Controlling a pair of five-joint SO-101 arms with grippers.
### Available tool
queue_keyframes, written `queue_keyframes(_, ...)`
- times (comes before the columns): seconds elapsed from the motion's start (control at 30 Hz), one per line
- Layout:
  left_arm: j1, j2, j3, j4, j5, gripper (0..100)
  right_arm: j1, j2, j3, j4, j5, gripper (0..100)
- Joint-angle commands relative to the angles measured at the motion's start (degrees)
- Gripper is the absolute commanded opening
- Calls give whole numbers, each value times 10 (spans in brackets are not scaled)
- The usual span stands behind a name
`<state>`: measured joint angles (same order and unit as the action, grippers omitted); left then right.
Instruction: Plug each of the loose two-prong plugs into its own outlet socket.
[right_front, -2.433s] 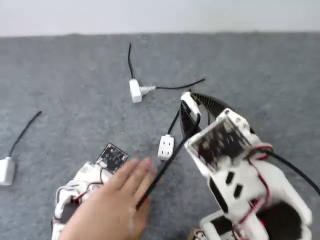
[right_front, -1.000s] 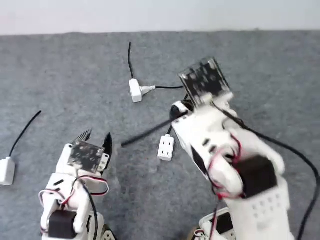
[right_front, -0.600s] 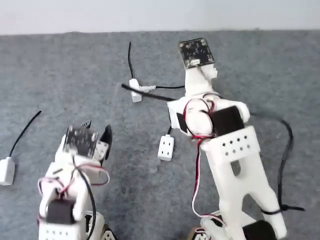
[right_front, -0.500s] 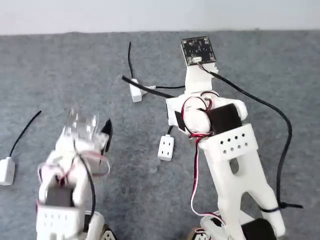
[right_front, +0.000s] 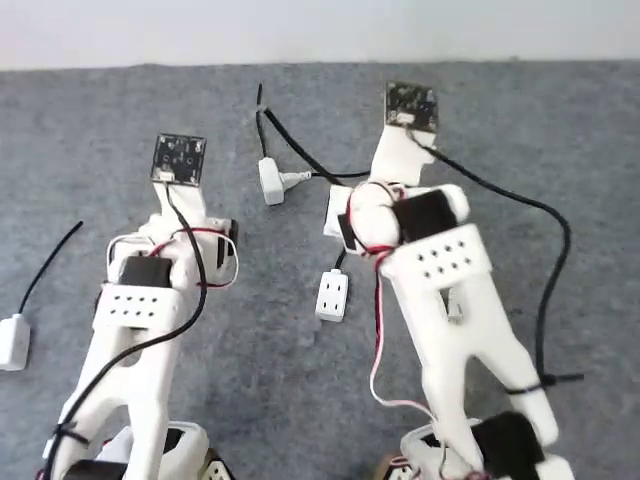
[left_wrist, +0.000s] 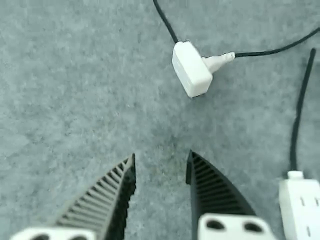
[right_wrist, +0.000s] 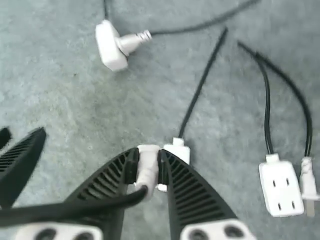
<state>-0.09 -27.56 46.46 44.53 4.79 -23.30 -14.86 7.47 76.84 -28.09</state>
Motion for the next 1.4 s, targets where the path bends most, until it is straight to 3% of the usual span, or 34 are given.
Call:
queue_keyframes(0.0, 3, -34, 39, -66, 11, 162, 0, 27, -3, 2, -11, 8)
queue_keyframes(0.33, 3, -140, 158, -149, 10, 162, -6, 95, -1, -13, -3, 8)
queue_keyframes(0.5, 3, -173, 189, -157, -12, 162, -7, 95, -1, -14, 93, 8)
queue_keyframes(0.73, 3, -237, 238, -159, -13, 162, -5, 95, -1, -8, 383, 8)
queue_keyframes(0.87, 4, -288, 262, -160, -13, 162, 0, 100, 0, -13, 471, 8)
queue_keyframes(1.07, 42, -371, 315, -161, -40, 162, 0, 98, 11, -16, 561, 9)
queue_keyframes(1.37, 65, -484, 378, -158, -57, 162, -59, 95, 39, -36, 572, 9)
